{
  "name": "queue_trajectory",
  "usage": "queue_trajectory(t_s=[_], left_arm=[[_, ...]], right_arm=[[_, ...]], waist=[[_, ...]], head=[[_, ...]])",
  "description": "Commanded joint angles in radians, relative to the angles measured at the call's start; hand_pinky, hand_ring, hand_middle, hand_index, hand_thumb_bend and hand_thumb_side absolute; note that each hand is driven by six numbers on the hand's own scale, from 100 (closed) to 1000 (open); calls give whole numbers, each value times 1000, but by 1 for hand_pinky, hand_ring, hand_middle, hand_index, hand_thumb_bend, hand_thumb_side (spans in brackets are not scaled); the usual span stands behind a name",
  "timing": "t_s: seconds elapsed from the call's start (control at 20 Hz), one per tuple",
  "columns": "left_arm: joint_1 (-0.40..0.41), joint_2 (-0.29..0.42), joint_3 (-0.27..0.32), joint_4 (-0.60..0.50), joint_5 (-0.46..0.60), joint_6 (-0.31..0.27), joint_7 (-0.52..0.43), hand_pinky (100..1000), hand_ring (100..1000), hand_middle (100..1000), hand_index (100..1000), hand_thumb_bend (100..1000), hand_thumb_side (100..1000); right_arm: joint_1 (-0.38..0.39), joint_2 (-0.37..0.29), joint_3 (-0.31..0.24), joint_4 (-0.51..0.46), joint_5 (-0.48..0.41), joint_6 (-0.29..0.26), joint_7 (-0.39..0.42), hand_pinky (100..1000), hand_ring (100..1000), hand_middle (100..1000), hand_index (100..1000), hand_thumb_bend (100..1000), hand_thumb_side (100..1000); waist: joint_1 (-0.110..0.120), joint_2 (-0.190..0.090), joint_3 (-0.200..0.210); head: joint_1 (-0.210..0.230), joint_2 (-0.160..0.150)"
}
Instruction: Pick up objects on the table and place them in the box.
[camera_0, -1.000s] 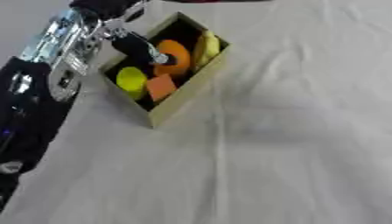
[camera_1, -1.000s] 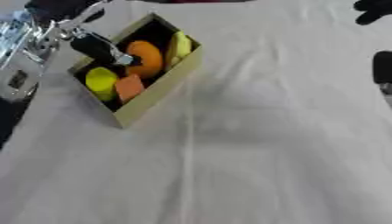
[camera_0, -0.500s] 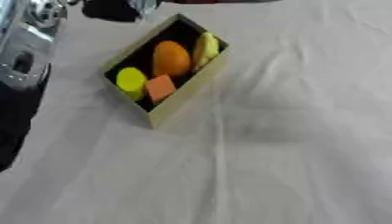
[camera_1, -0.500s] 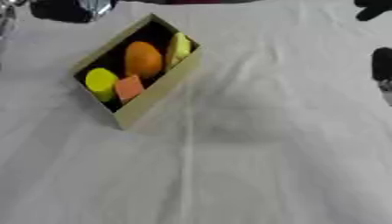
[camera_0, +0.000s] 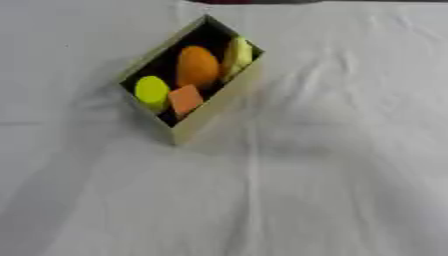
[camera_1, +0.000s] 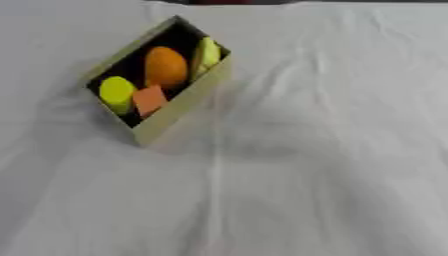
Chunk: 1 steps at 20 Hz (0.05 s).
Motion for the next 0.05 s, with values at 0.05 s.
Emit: queue_trajectory(t_s=[0.05], left_arm=[[19, -10, 39, -31, 64, -80, 76, 715, 739, 686, 862, 296, 605]], right_arm=[[-46, 15, -9, -15, -98, -18, 15, 919, 822, 709, 818, 100, 428]], waist=[[-4, -16, 1]], head=[[-3, -14]])
